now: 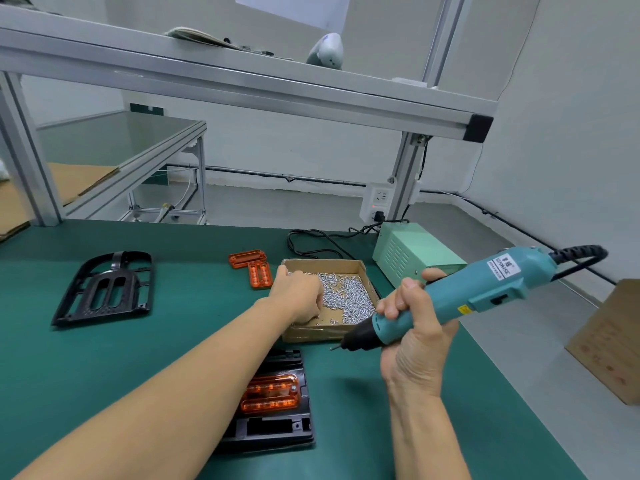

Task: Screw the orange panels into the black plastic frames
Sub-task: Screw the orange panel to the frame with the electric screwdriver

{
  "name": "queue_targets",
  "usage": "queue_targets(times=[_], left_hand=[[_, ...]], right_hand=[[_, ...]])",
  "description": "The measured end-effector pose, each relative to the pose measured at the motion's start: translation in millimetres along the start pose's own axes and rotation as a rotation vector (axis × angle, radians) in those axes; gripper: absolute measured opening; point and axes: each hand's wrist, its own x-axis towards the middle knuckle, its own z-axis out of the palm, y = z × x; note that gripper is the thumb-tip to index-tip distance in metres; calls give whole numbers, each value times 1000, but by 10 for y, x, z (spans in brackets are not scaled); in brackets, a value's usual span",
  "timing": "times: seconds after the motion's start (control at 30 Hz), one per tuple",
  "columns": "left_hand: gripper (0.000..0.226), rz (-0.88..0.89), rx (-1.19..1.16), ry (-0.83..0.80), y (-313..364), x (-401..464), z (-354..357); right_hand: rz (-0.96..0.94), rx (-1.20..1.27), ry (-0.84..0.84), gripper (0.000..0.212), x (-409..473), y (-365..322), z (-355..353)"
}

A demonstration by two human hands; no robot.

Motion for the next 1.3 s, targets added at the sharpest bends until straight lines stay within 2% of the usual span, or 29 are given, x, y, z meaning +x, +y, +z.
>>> queue_targets(times=[0.1, 0.17, 0.43, 0.57, 0.63, 0.8, 1.3], left_hand=[[10, 20, -9, 3, -18, -23, 15], [10, 21, -122, 34, -26, -67, -7], [18, -45, -1137, 247, -213, -787, -275], [19, -48, -1390, 254, -272, -1276, -258], [13, -50, -1447, 261, -270, -1453, -251], [19, -55, -1490, 288, -261, -1700, -217], [18, 8, -1308, 388, -251, -1808, -243]], right_hand=[[3, -1, 2, 25, 4, -3, -10], [4, -2, 4, 26, 9, -6, -15], [20, 84, -11, 23, -10, -72, 38], [54, 148, -50, 21, -77, -108, 148], [67, 178, -72, 19, -121, -128, 221], [99, 251, -137, 18, -205, -196, 411], [125, 217, -256, 17, -374, -213, 598]])
